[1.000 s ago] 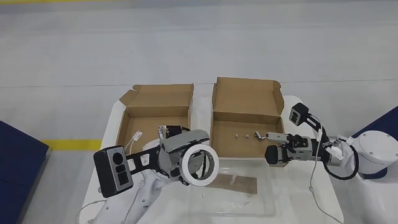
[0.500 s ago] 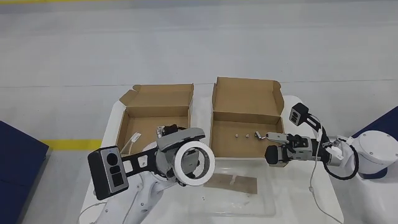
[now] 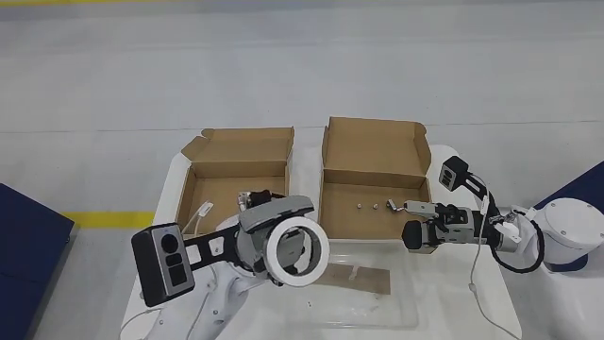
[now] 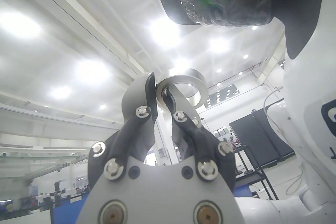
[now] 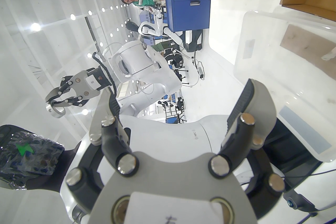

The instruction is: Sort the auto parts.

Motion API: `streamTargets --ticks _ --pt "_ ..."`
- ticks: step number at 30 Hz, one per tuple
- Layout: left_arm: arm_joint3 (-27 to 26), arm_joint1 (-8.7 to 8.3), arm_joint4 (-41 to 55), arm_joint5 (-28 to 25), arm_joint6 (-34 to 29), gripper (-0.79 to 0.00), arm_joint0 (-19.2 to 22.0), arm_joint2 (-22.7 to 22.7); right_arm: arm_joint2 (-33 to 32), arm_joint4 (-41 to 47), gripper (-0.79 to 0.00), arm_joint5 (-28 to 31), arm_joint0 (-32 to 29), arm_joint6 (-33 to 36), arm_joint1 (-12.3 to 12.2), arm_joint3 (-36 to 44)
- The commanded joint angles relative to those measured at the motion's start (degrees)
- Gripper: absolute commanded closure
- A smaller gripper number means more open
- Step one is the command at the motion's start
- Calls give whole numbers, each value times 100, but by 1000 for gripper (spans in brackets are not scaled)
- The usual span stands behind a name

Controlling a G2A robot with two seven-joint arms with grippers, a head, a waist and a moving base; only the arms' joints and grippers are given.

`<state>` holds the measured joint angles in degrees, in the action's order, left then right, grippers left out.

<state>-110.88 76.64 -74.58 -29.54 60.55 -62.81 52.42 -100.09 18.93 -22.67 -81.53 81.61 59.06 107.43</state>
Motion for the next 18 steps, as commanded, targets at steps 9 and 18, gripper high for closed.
streamTargets --ticks 9,18 --pt "-105 82 239 279 -18 0 8 42 0 0 -785 0 0 0 0 0" --pt "-171 123 82 348 -158 0 4 110 0 0 -785 0 0 0 0 0"
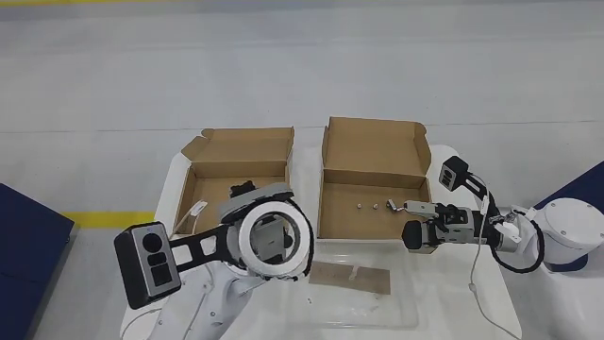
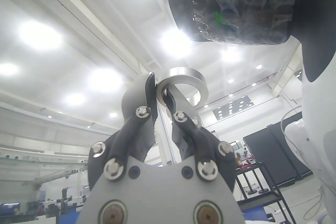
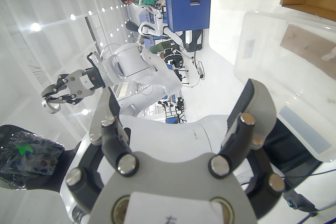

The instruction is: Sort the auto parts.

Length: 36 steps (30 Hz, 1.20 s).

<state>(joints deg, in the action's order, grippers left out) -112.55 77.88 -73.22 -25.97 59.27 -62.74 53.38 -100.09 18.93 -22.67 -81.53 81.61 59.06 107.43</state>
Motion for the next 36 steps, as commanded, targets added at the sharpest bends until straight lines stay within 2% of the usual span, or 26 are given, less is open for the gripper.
streamTargets --ticks 1,36 --pt "-11 0 -60 -9 -36 0 -18 27 0 0 -785 0 0 0 0 0" --pt "-45 27 -137 -76 -135 0 -87 52 0 0 -785 0 0 0 0 0"
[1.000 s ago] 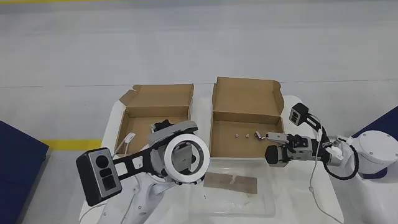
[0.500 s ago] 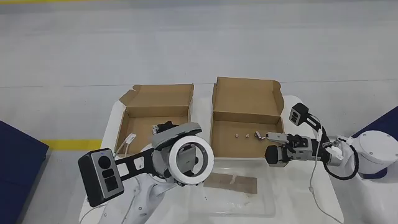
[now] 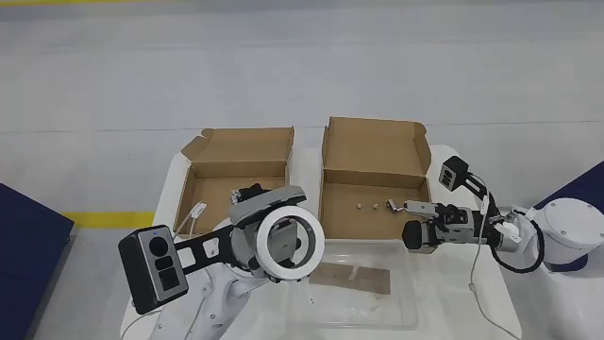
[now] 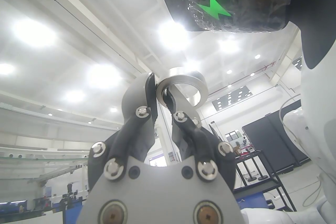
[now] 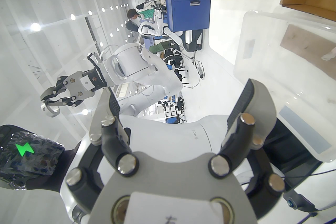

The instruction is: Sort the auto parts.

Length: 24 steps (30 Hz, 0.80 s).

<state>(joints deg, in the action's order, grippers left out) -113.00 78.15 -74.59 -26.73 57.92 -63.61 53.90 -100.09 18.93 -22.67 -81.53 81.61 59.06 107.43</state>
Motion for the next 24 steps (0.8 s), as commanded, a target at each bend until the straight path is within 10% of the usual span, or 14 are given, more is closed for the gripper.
streamTargets --ticks 1,24 --pt "0 0 0 0 0 0 0 0 0 0 -785 0 0 0 0 0" --pt "256 -66 -112 -585 -16 0 -466 278 0 0 -785 0 0 0 0 0"
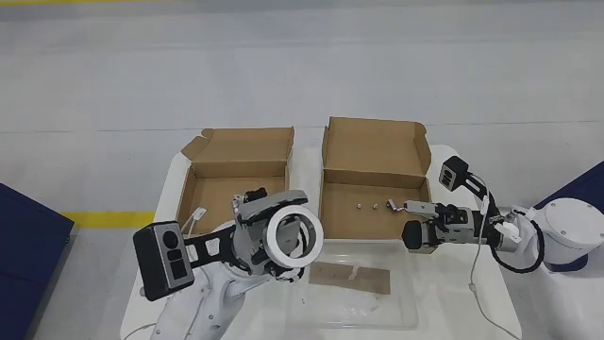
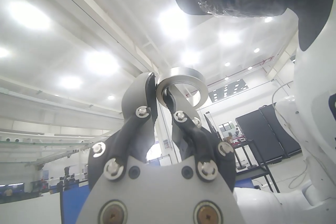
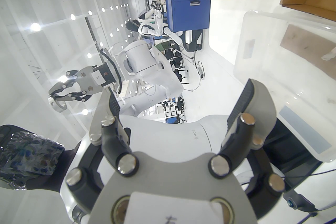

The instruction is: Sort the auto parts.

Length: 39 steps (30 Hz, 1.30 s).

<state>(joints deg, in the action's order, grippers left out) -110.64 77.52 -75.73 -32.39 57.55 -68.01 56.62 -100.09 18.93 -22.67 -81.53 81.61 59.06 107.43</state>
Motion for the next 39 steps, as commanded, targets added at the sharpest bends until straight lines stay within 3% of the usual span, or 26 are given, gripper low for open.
streamTargets --ticks 1,10,14,28,39 --pt "41 -4 2 -51 46 0 -47 10 0 0 -785 0 0 0 0 0" --pt "73 -7 5 -67 70 0 -68 21 0 0 -785 0 0 0 0 0" --pt "100 -69 -122 -189 -518 0 -226 231 0 0 -785 0 0 0 0 0" --pt "423 -409 -450 -1807 -1920 0 -929 1172 0 0 -785 0 0 0 0 0" --pt "423 -409 -450 -1807 -1920 0 -929 1172 0 0 -785 0 0 0 0 0"
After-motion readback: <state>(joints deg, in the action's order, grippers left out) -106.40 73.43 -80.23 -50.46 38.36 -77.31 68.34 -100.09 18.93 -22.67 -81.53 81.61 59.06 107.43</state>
